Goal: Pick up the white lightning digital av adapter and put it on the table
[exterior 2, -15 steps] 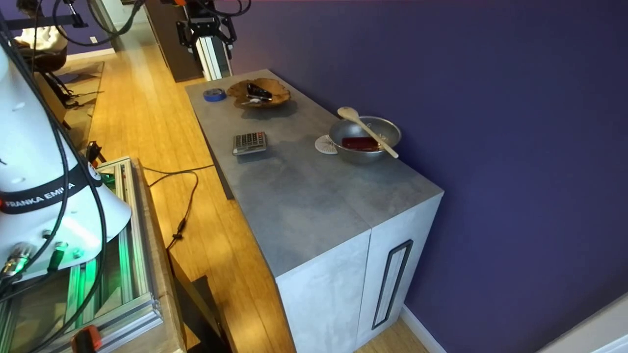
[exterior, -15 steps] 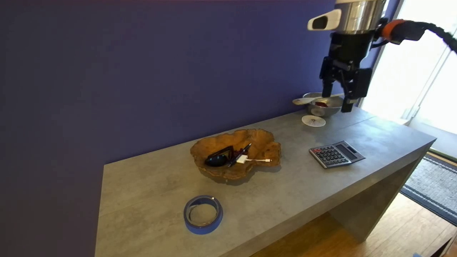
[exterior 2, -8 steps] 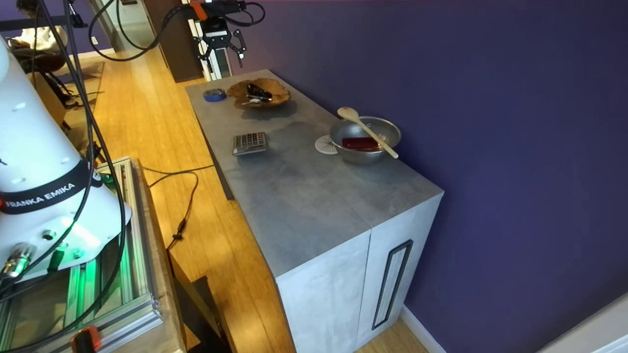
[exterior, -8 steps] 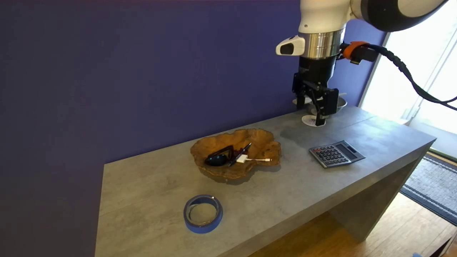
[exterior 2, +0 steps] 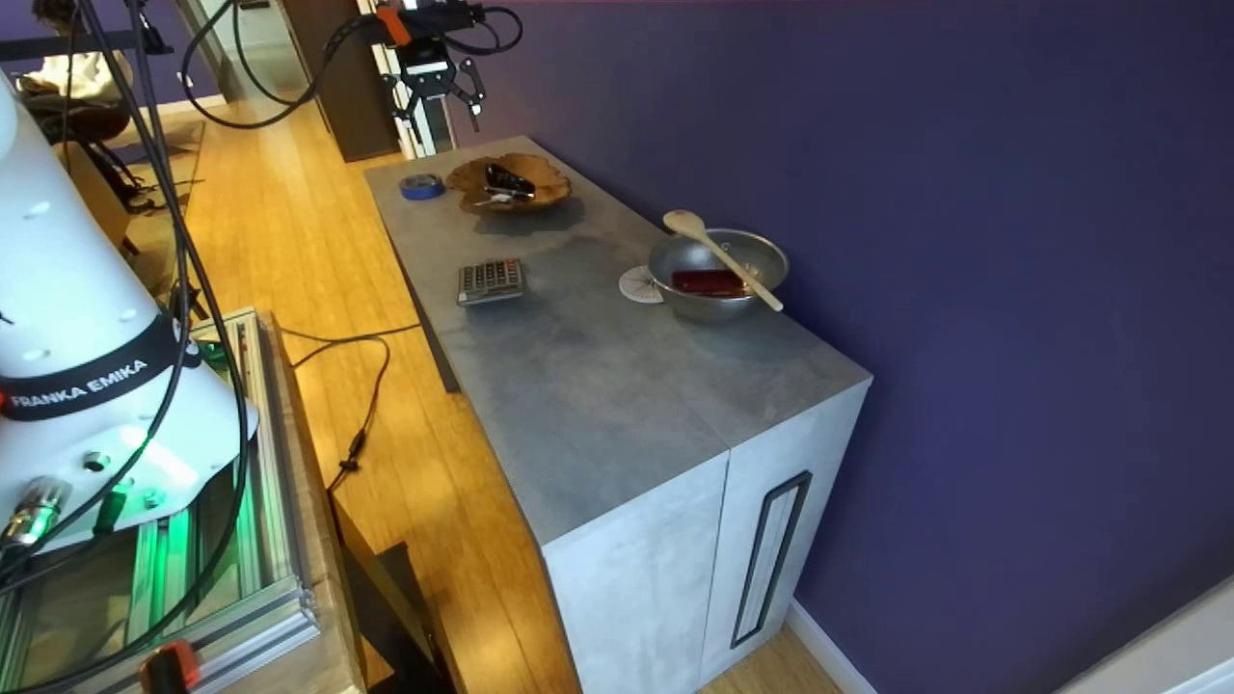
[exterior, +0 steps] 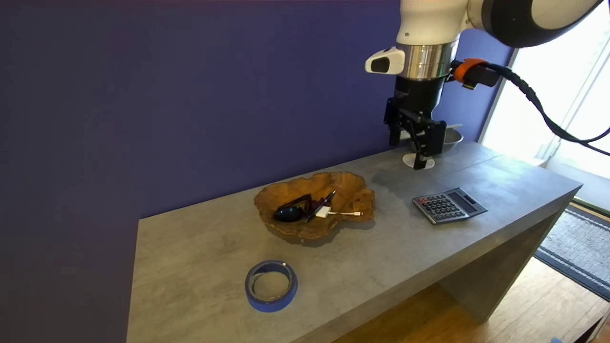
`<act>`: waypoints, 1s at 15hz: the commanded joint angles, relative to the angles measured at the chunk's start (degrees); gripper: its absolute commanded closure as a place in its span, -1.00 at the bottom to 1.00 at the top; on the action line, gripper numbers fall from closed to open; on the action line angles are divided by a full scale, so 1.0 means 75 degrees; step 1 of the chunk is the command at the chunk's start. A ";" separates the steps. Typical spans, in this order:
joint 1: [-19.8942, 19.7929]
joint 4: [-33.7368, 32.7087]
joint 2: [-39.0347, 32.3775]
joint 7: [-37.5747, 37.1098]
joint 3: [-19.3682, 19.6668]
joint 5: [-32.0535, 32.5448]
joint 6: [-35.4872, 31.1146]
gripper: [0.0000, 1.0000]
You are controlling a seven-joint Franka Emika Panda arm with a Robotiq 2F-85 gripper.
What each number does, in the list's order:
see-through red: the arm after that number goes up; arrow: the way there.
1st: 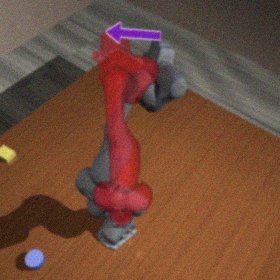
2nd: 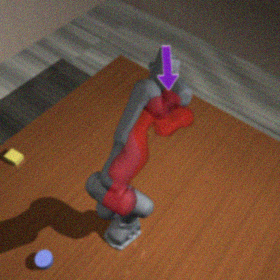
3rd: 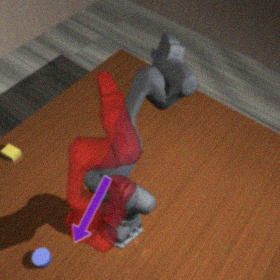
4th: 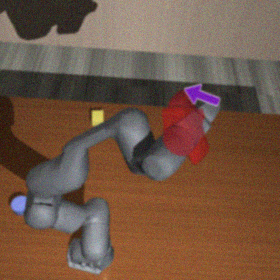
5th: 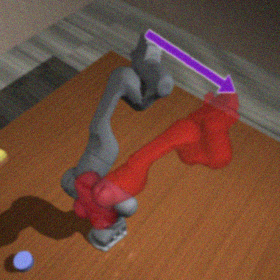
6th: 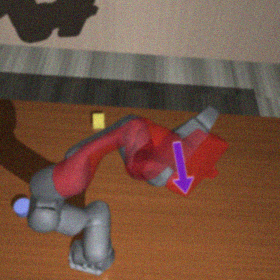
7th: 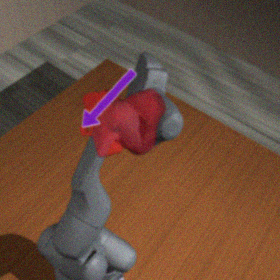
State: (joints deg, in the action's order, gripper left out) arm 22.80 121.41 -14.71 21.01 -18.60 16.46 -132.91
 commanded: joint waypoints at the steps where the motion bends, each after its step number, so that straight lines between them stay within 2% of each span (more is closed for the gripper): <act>1: 0.0115 -0.0988 -0.1390 -0.0363 0.0149 0.0824 -0.1147 -1.00; 2: 0.0119 -0.1308 -0.1742 -0.0313 0.0225 0.0955 -0.1514 -1.00; 4: 0.0118 -0.2104 -0.2435 -0.0036 0.0278 0.0893 -0.1646 -1.00; 6: 0.0066 -0.2957 -0.3096 0.0578 0.0155 0.0664 -0.1283 -1.00; 7: 0.0030 -0.1984 -0.2384 0.0201 0.0221 0.0684 -0.1578 -1.00; 8: 0.0029 -0.2225 -0.2612 0.0262 0.0227 0.0676 -0.1573 -1.00; 11: 0.0030 -0.2220 -0.2639 0.0260 0.0224 0.0675 -0.1578 -1.00; 12: 0.0162 -0.2320 -0.2690 -0.0256 0.0372 0.0620 -0.1547 -1.00; 13: 0.0006 -0.2457 -0.2906 -0.0214 0.0190 0.0252 -0.1419 -1.00; 15: -0.0041 -0.2534 -0.3072 -0.0409 0.0149 -0.0079 -0.1268 -1.00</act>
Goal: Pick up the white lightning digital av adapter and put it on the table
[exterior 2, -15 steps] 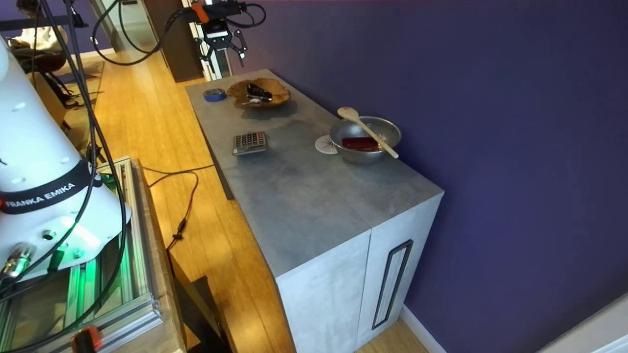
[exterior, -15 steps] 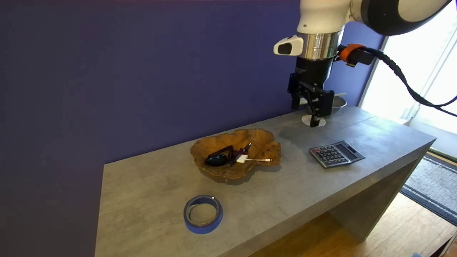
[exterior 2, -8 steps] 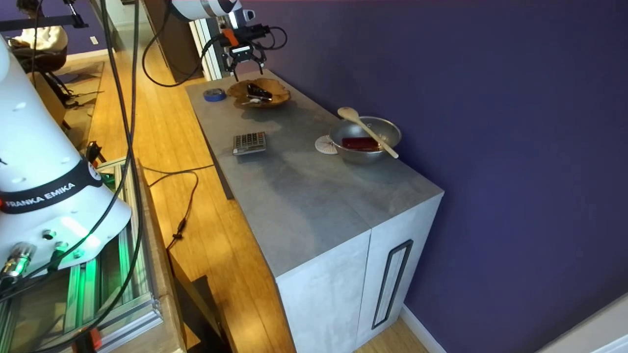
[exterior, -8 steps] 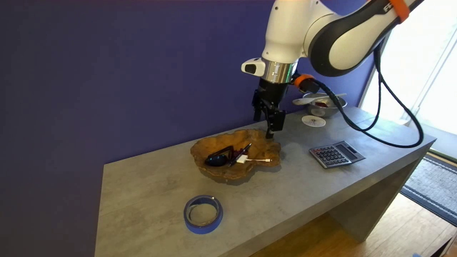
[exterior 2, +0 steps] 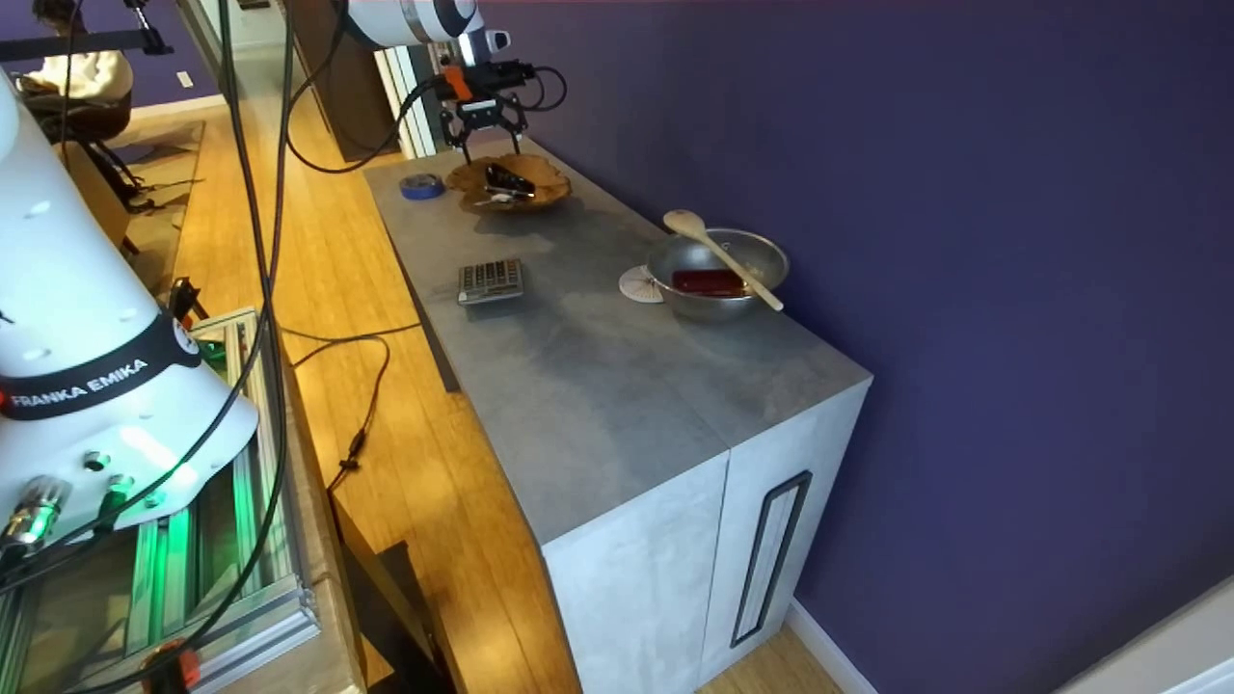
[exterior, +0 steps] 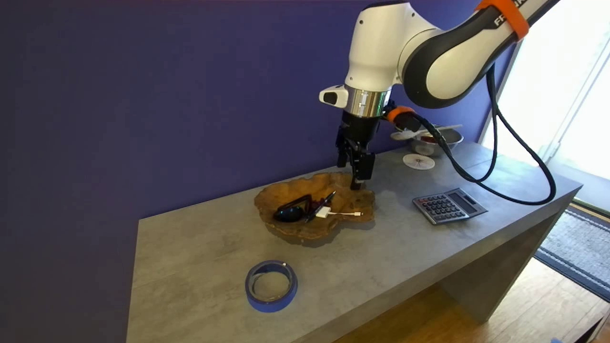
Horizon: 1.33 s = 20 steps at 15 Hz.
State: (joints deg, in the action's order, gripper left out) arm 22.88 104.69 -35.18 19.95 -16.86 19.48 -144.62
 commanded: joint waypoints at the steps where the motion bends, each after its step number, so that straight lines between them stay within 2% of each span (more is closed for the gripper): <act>1: -0.0053 -0.0309 -0.0402 -0.0405 -0.0067 -0.0639 0.0346 -1.00; 7: -0.0221 -0.0260 -0.0592 -0.1147 -0.0095 -0.1472 -0.0349 -1.00; 8: -0.0110 -0.0166 -0.0503 -0.0975 0.0004 -0.1213 -0.0170 -1.00; 11: -0.0150 -0.0181 -0.0510 -0.1074 0.0007 -0.1311 -0.0237 -1.00; 14: 0.0654 -0.0469 -0.0686 -0.2491 0.0767 -0.0872 -0.0500 -1.00; 16: 0.1000 -0.0726 -0.0818 -0.3123 0.1021 -0.0784 -0.0216 -1.00; 18: 0.1286 -0.1003 -0.0941 -0.3639 0.1153 -0.0815 0.0060 -1.00; 19: 0.1256 -0.1113 -0.0952 -0.3533 0.1006 -0.0927 0.0238 -1.00; 20: 0.1052 -0.0710 -0.0798 -0.3253 0.0927 -0.0940 -0.0102 -1.00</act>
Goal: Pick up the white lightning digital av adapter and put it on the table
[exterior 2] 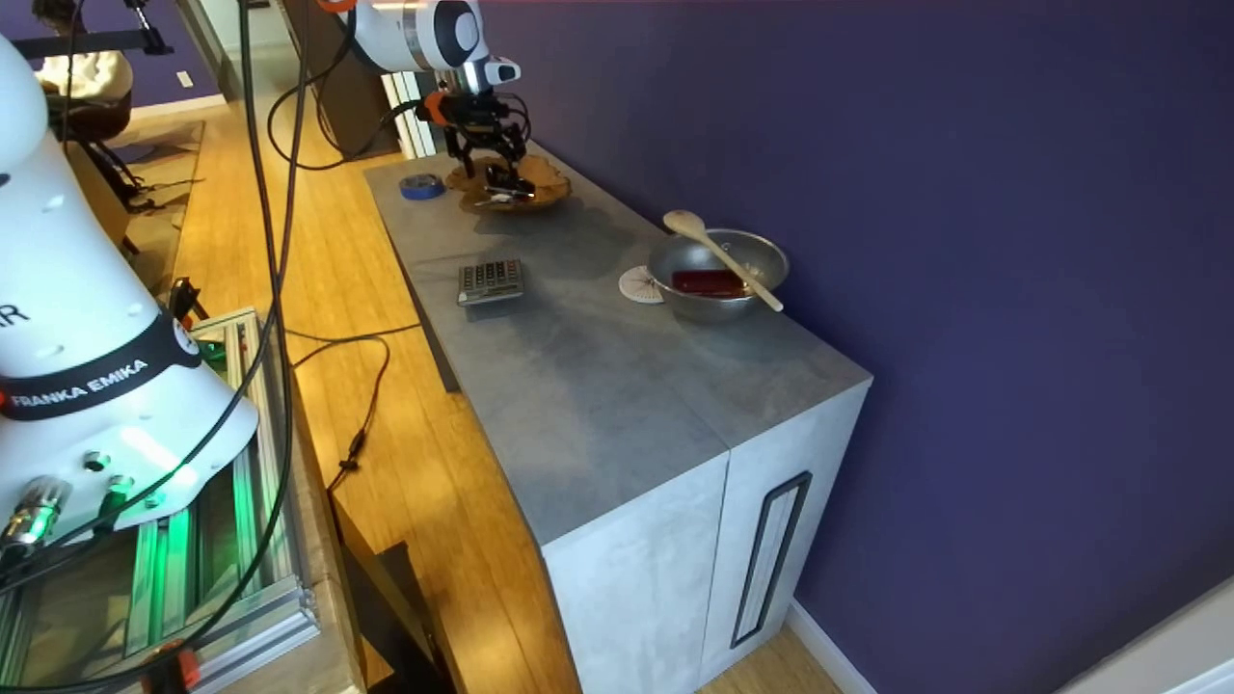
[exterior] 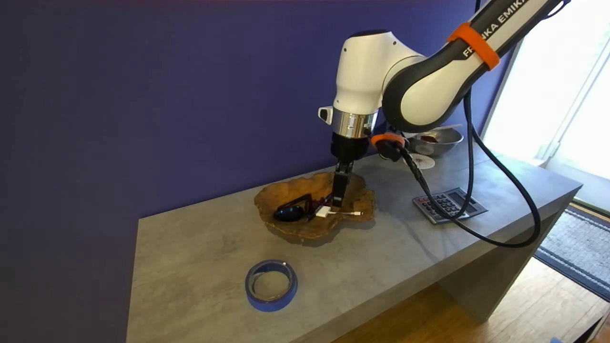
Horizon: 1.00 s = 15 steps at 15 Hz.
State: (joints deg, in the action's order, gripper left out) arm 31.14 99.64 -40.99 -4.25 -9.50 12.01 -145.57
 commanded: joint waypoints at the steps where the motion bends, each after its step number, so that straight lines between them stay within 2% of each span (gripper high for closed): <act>1: 0.0044 -0.0157 -0.0073 -0.0116 -0.0047 0.0048 0.0122 -1.00; 4: 0.0098 -0.0346 -0.0181 -0.0243 -0.0072 -0.0033 0.0140 -1.00; 5: 0.0323 -0.0474 -0.0265 -0.0691 0.0175 0.0096 0.0134 -1.00; 11: 0.0839 -0.1155 -0.0858 -0.1972 0.0577 0.0026 0.0256 -1.00; 13: 0.0984 -0.1348 -0.1025 -0.2223 0.0717 -0.0010 0.0331 -0.81; 15: 0.1064 -0.1435 -0.1116 -0.2416 0.0825 -0.0068 0.0388 -0.48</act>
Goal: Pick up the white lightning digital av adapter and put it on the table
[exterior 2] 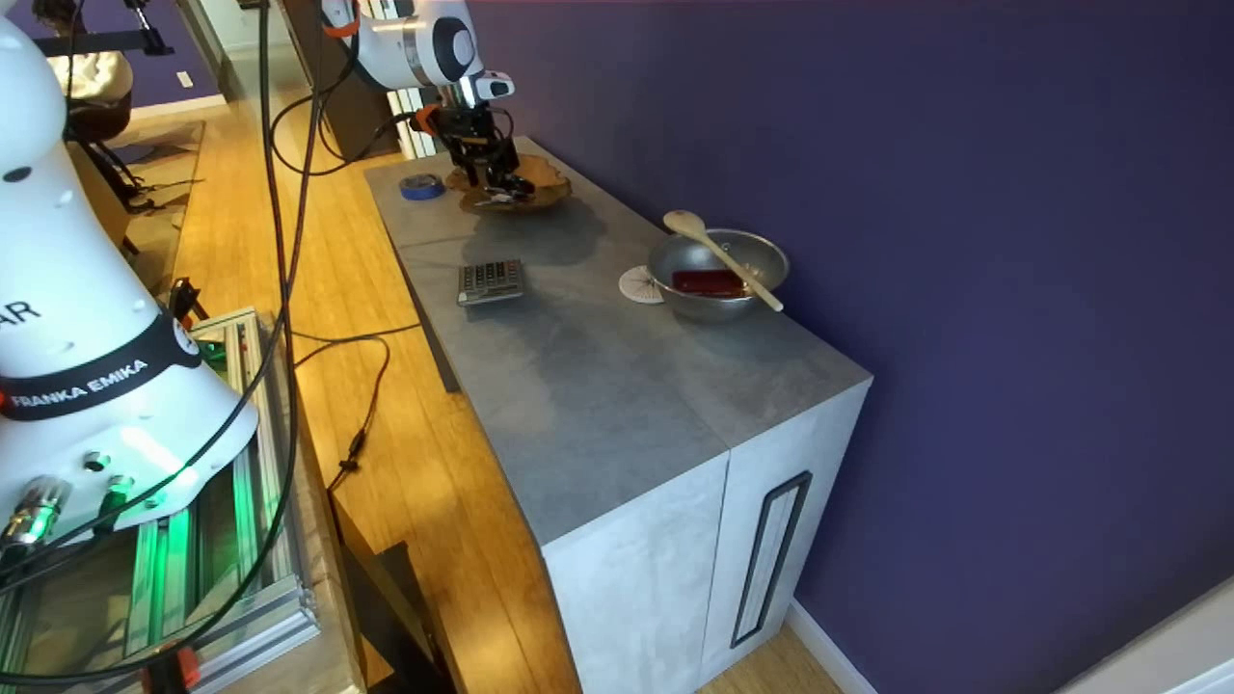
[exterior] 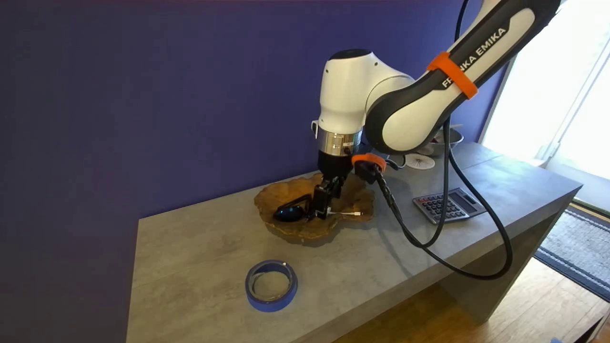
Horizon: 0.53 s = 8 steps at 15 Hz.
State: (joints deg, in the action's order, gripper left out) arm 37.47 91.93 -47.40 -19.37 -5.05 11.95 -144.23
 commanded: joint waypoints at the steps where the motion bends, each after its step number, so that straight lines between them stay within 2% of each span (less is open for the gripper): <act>1: 0.0254 -0.0418 -0.0280 -0.0503 0.0288 -0.0068 0.0230 -0.29; 2: 0.0260 -0.0416 -0.0295 -0.0574 0.0318 -0.0090 0.0244 -0.16; 3: 0.0247 -0.0435 -0.0320 -0.0606 0.0320 -0.0121 0.0250 -0.10; 4: 0.0248 -0.0468 -0.0354 -0.0652 0.0336 -0.0137 0.0280 0.18; 5: 0.0229 -0.0483 -0.0376 -0.0664 0.0324 -0.0168 0.0321 0.26; 6: 0.0208 -0.0528 -0.0409 -0.0666 0.0307 -0.0203 0.0396 0.46; 8: 0.0155 -0.0576 -0.0419 -0.0608 0.0240 -0.0281 0.0531 0.73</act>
State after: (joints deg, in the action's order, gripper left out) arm 38.36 90.15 -49.18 -23.35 -3.24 11.41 -142.99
